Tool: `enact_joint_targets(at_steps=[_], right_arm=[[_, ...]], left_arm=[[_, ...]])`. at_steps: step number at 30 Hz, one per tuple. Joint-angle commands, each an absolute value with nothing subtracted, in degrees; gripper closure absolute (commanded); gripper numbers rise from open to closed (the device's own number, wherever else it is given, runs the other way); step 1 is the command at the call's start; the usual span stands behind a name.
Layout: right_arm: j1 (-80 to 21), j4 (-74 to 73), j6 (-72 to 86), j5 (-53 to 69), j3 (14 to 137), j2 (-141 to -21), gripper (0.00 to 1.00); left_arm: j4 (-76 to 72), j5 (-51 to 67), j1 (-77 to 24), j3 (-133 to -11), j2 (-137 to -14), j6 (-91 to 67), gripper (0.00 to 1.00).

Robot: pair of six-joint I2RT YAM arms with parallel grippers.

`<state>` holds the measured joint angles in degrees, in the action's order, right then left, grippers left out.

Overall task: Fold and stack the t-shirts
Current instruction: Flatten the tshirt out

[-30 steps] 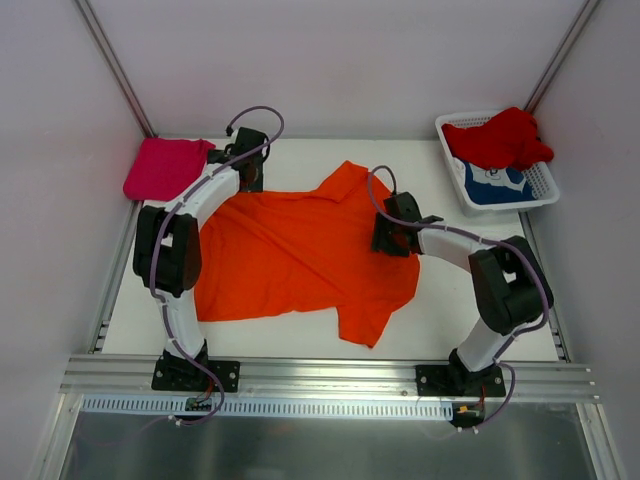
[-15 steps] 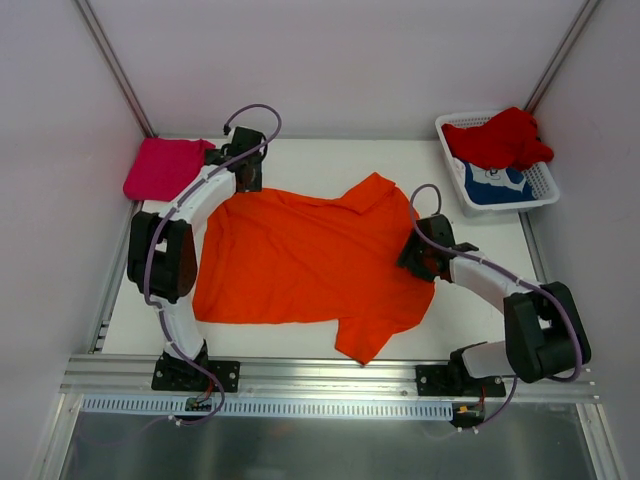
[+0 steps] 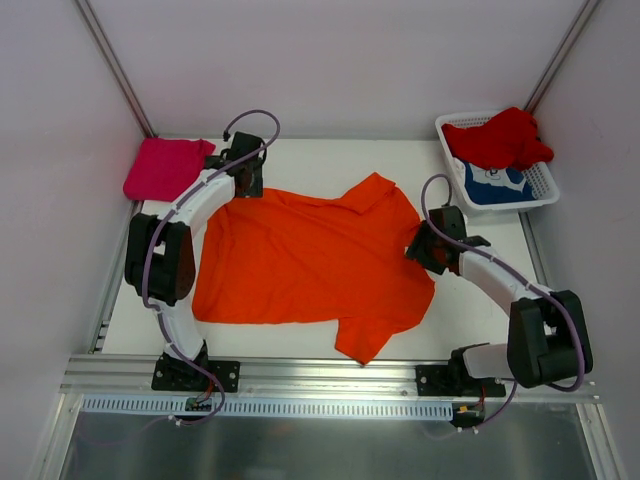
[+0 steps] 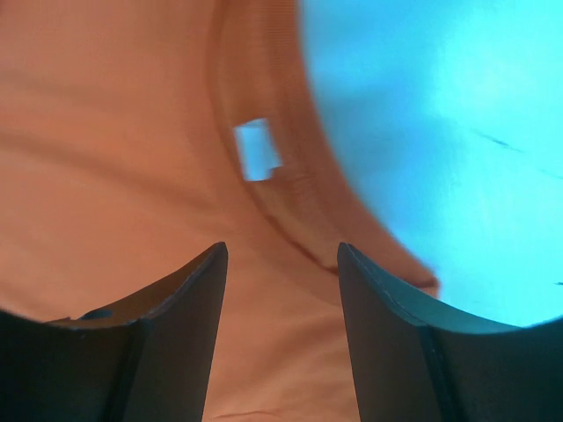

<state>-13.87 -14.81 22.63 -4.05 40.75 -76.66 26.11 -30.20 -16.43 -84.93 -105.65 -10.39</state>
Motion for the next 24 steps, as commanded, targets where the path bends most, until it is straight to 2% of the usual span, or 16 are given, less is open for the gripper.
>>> enact_joint_targets(at_steps=[1, 9, 20, 24], right_arm=[[-17.5, -16.8, 17.6, -3.4, 46.3, -77.5, 0.43], [-25.8, -20.7, 12.6, -2.2, 59.7, -89.0, 0.43], [-25.9, -24.0, 5.0, 2.0, 75.8, -100.4, 0.44], [-25.0, -25.8, 3.8, 9.9, 83.6, -106.9, 0.43]], left_arm=[[26.5, -26.9, -16.2, -83.7, -102.5, -12.8, 0.07], [26.5, -21.9, -19.5, -83.3, -106.9, -14.8, 0.06], [26.5, -20.0, -22.1, -84.0, -110.9, -16.3, 0.06], [26.5, -20.4, -22.6, -83.7, -110.1, -16.3, 0.06]])
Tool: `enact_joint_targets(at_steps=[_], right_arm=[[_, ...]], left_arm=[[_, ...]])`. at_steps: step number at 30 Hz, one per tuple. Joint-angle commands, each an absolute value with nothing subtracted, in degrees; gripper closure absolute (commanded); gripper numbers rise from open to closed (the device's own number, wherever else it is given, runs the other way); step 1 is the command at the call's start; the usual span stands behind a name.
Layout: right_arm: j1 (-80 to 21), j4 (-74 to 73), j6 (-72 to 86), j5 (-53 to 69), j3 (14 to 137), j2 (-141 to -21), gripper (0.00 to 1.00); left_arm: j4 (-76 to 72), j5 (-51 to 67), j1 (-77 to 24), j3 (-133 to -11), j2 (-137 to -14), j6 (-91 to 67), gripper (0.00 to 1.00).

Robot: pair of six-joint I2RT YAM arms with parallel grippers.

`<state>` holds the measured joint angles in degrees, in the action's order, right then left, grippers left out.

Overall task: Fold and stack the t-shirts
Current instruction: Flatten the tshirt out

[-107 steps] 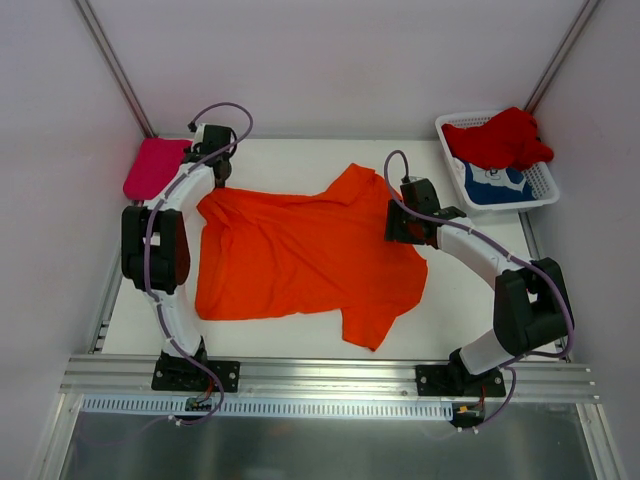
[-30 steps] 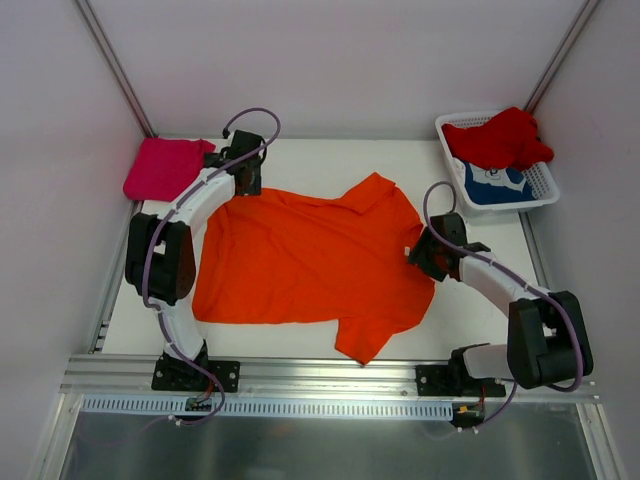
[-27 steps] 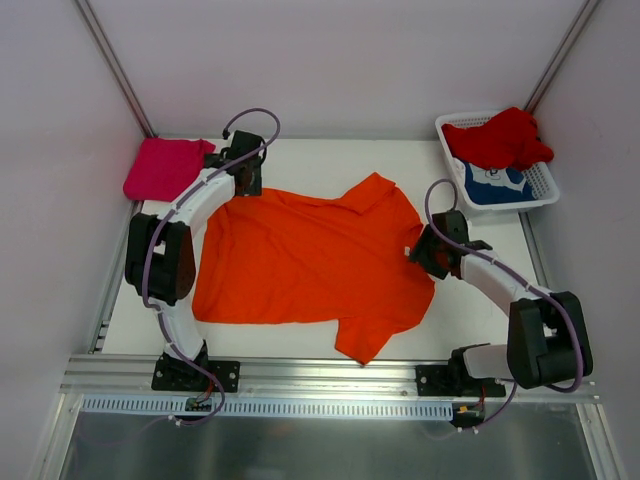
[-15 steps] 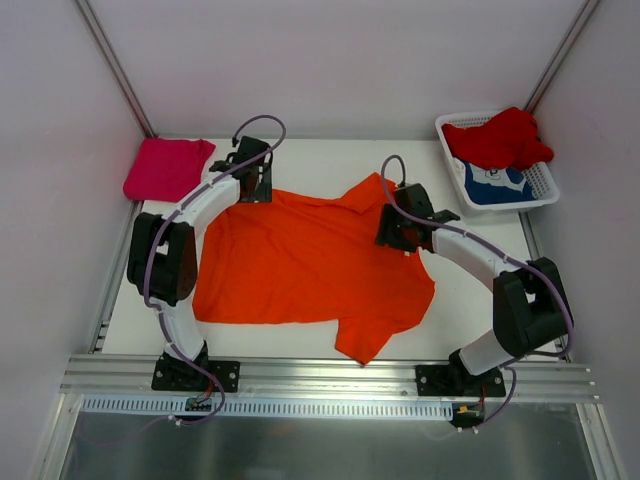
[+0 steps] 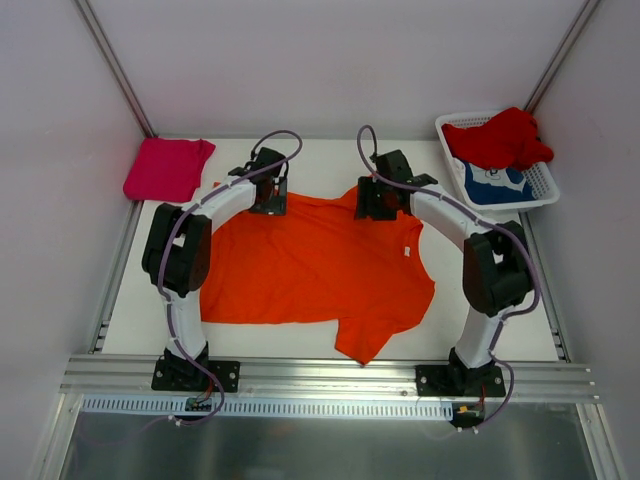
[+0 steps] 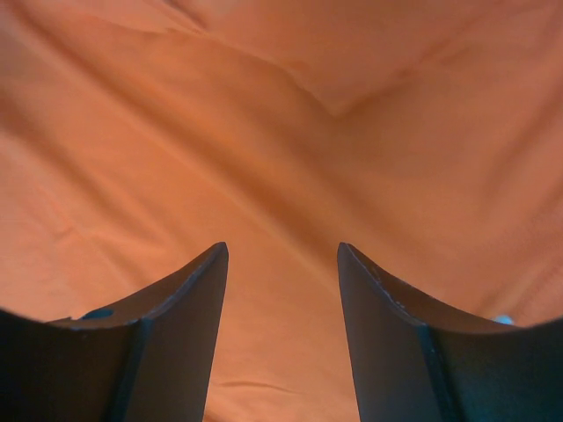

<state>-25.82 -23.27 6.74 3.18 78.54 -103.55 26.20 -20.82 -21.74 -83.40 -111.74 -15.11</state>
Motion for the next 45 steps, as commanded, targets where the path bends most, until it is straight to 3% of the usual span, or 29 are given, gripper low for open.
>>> enact_joint_targets(at_steps=[1, 10, 15, 21, 29, 45], right_arm=[[-24.8, -25.8, 4.0, 14.3, 85.6, -109.4, 0.44], [-21.7, -23.6, 4.2, 38.6, 89.5, -116.8, 0.44], [-20.6, -21.6, 4.7, 41.0, 86.9, -115.1, 0.44], [-20.2, -20.7, 5.0, 31.4, 83.9, -109.3, 0.44], [-19.4, -23.0, 1.7, 20.1, 81.5, -104.4, 0.43], [-14.9, -22.8, 2.9, 19.6, 79.1, -103.7, 0.43]], left_arm=[[26.5, -20.2, -22.6, -83.4, -110.0, -16.2, 0.06], [26.5, -19.2, -22.7, -81.1, -108.1, -16.3, 0.05], [26.5, -19.2, -22.8, -80.8, -107.7, -16.4, 0.05], [26.4, -22.8, -22.2, -81.6, -106.0, -15.4, 0.02], [26.5, -16.9, -15.1, -85.2, -108.7, -16.0, 0.03], [26.5, -9.5, -9.8, -88.3, -113.9, -17.4, 0.03]])
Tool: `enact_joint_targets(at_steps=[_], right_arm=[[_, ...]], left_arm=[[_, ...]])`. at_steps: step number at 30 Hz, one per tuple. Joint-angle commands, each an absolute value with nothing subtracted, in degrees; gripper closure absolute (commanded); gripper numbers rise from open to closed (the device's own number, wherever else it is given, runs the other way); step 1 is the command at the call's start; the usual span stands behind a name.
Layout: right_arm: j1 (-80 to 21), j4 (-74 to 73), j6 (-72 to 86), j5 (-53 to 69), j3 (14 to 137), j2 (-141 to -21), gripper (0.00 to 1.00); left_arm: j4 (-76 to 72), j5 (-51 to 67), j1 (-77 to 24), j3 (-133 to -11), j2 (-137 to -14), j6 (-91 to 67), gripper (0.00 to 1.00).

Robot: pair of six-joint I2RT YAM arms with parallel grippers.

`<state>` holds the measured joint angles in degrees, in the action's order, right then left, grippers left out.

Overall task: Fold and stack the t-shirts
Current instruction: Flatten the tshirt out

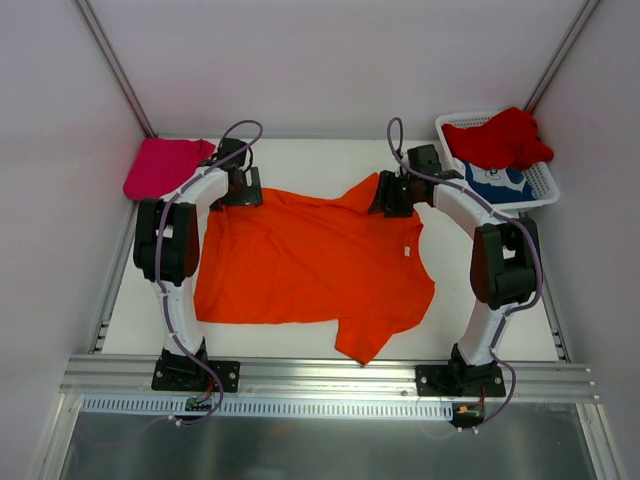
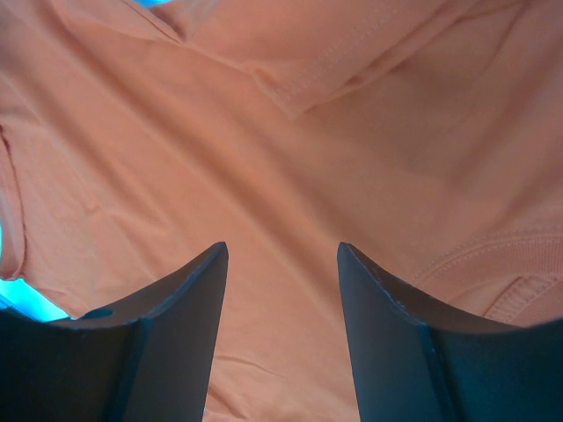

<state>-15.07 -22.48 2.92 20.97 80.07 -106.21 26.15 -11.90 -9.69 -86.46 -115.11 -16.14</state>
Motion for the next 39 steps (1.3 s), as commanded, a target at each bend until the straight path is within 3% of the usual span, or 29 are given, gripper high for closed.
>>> enact_joint_targets(at_steps=[1, 13, 25, 39], right_arm=[[-14.8, -22.6, 3.1, 19.2, 78.7, -103.2, 0.43], [-15.6, -19.2, 6.0, 13.2, 65.3, -90.7, 0.44], [-21.3, -14.1, 4.5, 9.5, 49.3, -69.9, 0.42], [-29.5, -20.0, 5.4, 0.2, 38.6, -56.3, 0.42]], left_arm=[[26.4, -9.1, -9.8, -88.0, -113.5, -17.5, 0.03], [25.8, -8.0, -14.5, -74.3, -100.6, -19.7, 0.03], [17.8, -0.5, -16.8, -50.4, -75.2, -28.9, 0.03], [20.8, -6.6, -19.9, -30.2, -49.1, -38.8, 0.08]])
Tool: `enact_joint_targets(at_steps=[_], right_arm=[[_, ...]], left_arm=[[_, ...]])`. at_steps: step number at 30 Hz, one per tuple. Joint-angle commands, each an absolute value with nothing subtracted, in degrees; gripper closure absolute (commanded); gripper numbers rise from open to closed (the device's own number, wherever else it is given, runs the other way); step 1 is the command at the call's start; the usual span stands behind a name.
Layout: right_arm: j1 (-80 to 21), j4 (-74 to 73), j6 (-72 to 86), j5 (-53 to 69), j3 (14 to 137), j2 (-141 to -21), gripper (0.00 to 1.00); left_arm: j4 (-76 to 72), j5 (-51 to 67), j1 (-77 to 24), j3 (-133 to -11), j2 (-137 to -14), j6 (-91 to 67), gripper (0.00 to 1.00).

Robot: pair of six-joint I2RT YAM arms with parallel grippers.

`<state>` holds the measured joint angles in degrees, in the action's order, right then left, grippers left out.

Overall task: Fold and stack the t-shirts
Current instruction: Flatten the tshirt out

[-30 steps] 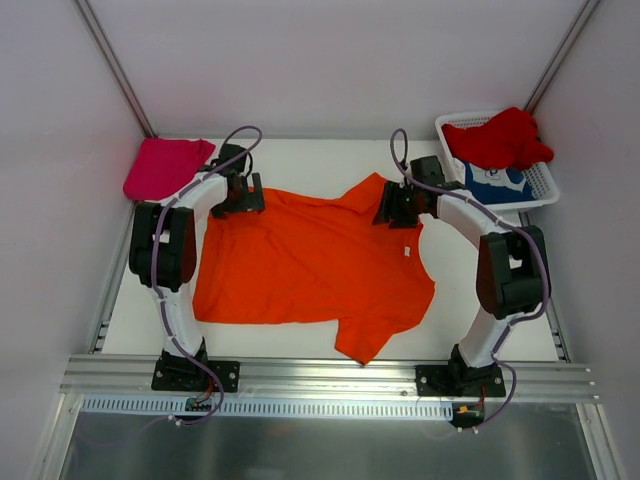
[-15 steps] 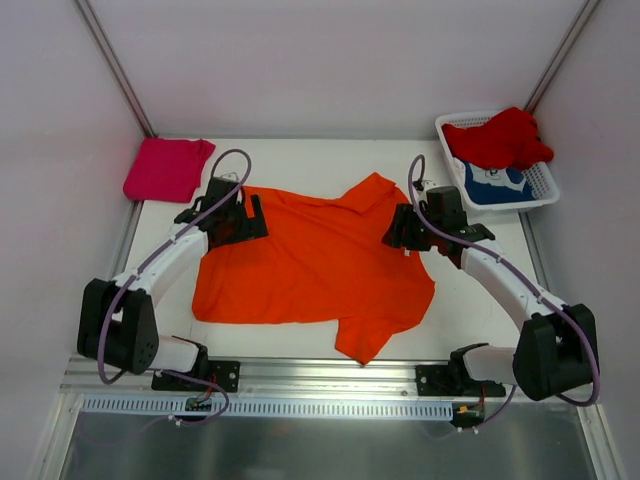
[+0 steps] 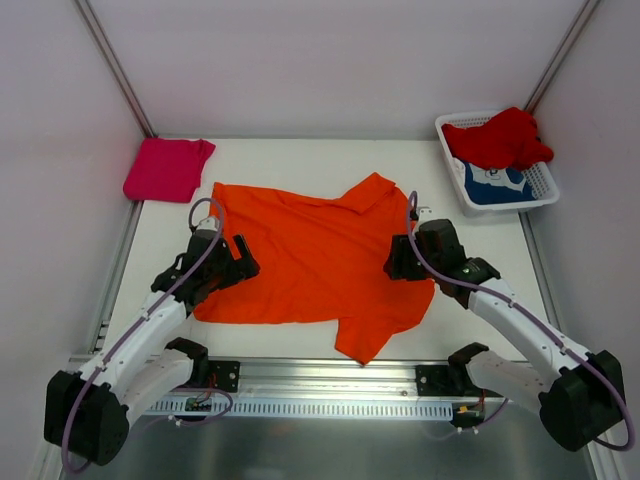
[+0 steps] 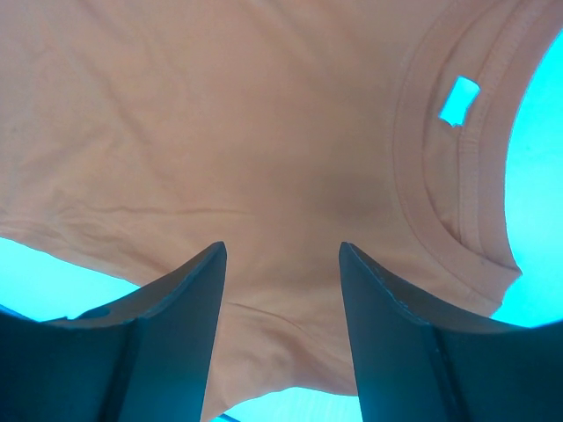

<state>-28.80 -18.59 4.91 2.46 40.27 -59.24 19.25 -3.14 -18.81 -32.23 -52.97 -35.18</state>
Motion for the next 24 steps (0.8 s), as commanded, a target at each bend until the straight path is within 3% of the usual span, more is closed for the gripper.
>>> enact_joint_targets(at_steps=[1, 14, 24], right_arm=[[-29.8, -20.6, 5.5, -1.7, 38.1, -55.9, 0.42], [-30.8, -29.1, 6.0, -12.3, 35.0, -47.3, 0.42], [-30.8, -32.0, 6.9, -18.2, 35.0, -45.9, 0.41]], left_arm=[[21.9, -7.8, -20.0, -30.0, -47.1, -38.8, 0.08], [37.2, -19.9, -20.3, -30.8, -37.0, -42.2, 0.08], [44.9, -29.9, -20.9, -35.2, -47.8, -48.6, 0.07]])
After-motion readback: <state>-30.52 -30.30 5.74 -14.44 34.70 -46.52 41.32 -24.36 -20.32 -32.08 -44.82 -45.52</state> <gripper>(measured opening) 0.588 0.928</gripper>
